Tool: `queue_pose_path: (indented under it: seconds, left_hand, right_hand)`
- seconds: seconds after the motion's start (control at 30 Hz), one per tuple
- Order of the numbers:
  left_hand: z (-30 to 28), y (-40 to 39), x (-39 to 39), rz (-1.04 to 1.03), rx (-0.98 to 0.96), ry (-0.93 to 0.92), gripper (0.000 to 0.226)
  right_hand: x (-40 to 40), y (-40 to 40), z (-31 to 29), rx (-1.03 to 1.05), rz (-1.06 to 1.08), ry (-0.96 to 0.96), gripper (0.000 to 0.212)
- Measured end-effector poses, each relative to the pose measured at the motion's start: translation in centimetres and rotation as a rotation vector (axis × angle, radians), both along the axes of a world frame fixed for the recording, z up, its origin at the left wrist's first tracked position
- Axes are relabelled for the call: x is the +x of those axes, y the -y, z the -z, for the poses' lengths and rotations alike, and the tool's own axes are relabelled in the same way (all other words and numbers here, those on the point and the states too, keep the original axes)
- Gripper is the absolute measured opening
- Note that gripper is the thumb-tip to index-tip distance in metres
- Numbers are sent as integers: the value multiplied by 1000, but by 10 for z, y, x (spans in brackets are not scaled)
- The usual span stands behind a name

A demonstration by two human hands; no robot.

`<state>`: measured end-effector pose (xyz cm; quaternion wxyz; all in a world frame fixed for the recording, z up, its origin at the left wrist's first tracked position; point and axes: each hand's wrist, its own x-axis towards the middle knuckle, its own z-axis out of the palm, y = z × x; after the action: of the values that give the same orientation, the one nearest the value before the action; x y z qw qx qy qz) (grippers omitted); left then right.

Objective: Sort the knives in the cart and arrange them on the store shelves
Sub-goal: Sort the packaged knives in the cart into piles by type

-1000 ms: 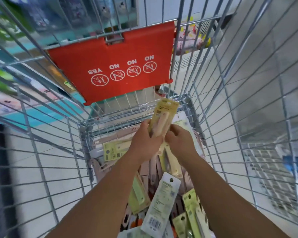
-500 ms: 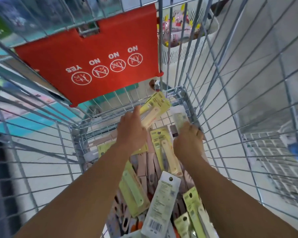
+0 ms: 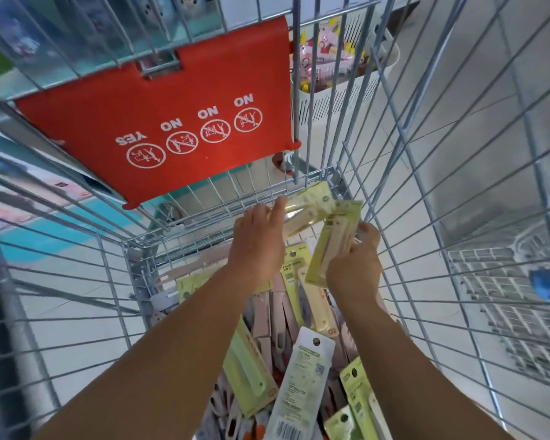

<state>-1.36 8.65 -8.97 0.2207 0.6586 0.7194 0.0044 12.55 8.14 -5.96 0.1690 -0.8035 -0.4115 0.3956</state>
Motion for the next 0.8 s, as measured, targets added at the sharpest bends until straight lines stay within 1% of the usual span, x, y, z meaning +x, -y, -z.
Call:
queue_pose_path:
  seconds: [0.1,0.2,0.27,0.33,0.4,0.47,0.5,0.57,0.63,0.73,0.8]
  left_hand:
    - [7,-14,8,10,27,-5,77]
    - [8,-18,5,70,64,-17,83]
    - [9,-12,-3,101,112,-60,86]
    - [10,-1,-12,118,183,-78,78]
    - [10,10,-19,221,113,-99,64]
    - [11,16,-25,295,-17,-132,66]
    - [10,17,-28,297,-45,-143,71]
    - [8,18,-30,280,-49,-140,77]
    - [7,23,-31,223,-43,-99,77]
    - [3,41,-34,48,-17,-21,68]
    - [4,60,-39,-64,-56,16,66]
  right_hand:
    - [-5,1,4,12,66,-53,48]
    - [-12,3,7,35,52,-66,32]
    - [-18,2,7,76,99,-107,25]
    - [-24,-2,8,76,169,-163,25]
    - [-30,-6,10,65,241,-223,28]
    - [-37,-10,16,14,244,-263,31]
    - [-40,-13,20,-22,194,-259,33]
    - [-45,-15,31,-85,15,-197,43]
    - [-45,-16,34,-131,-144,-112,52]
    - [-33,-10,33,-170,-317,7,49]
    - [-26,3,34,-162,-463,119,48]
